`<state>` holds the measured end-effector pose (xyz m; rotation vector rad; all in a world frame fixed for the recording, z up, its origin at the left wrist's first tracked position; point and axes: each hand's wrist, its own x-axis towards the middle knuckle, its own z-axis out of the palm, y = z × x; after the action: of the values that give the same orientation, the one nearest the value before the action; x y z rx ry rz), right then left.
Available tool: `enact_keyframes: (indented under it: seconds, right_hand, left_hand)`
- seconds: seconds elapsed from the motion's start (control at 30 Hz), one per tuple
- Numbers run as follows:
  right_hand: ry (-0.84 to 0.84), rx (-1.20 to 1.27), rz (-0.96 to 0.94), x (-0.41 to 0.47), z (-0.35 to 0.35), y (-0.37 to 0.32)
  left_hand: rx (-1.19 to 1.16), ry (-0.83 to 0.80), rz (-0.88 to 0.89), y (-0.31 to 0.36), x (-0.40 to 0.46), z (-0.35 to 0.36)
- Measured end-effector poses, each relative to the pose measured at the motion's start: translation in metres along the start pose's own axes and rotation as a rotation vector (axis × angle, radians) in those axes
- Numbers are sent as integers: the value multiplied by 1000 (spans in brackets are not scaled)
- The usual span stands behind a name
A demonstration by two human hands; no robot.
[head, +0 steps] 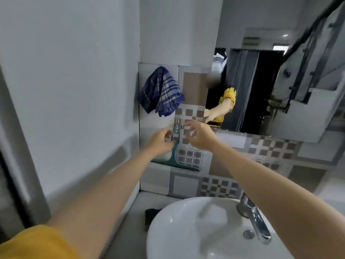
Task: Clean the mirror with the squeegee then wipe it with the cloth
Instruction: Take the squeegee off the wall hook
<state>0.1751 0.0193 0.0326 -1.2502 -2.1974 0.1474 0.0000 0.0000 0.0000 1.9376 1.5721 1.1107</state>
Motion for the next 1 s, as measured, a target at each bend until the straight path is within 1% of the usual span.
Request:
enact_keyframes:
  seconds: [0.17, 0.33, 0.43, 0.57, 0.67, 0.9, 1.0]
  right_hand:
    - [-48, 35, 101, 13, 30, 5]
    - [1, 150, 199, 28, 57, 17]
    - [28, 202, 201, 33, 67, 22]
    - [65, 255, 232, 37, 75, 29]
    - [98, 273, 236, 37, 77, 30]
    - [164, 267, 260, 32, 75, 19]
    - [188, 312, 266, 30, 68, 9]
  left_hand:
    - [-160, -54, -67, -29, 9, 14]
    - [-246, -97, -66, -53, 20, 27]
    - [-306, -119, -78, -63, 27, 32]
    - [-326, -126, -93, -73, 34, 40]
    - [-366, -97, -105, -77, 34, 45]
    - [-379, 70, 5, -76, 20, 46]
    - [-404, 137, 38, -71, 16, 42]
